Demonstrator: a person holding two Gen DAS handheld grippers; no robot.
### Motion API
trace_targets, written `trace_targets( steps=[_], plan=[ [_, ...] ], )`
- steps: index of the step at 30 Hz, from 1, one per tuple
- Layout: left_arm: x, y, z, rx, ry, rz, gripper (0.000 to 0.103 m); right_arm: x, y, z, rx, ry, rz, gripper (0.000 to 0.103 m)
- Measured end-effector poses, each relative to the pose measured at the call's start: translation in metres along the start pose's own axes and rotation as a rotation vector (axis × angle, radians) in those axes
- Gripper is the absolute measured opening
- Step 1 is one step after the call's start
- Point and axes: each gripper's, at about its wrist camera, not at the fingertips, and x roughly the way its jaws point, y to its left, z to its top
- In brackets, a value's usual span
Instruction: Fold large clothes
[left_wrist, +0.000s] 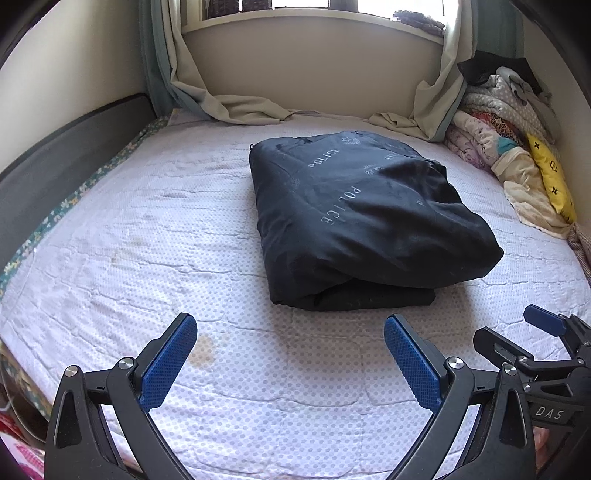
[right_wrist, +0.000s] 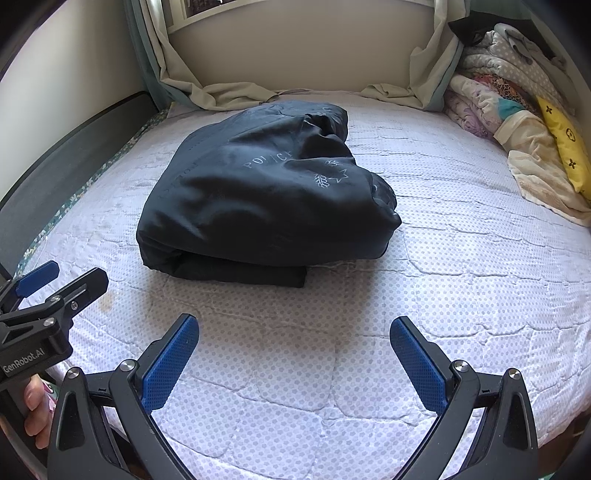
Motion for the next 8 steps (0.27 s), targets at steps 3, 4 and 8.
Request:
trace_targets(
  steps=[3, 4, 8],
  plan=[
    [-0.0007, 0.0030, -0.0010, -0.014, -0.003, 0.005, 0.103, 0.0002, 0.0004, -0.0010, 0.000, 0.001, -0.002, 0.103],
    [-0.0018, 0.0036, -0.0013, -0.014, -0.008, 0.008, 0.103, 0.0007, 0.0006, -0.0012, 0.000, 0.003, -0.003, 0.103],
    [-0.0029, 0.0029, -0.0018, 0.007, -0.024, 0.049, 0.103, 0.0029, 0.0019, -0.0030, -0.001, 0.010, -0.006, 0.103]
  ],
)
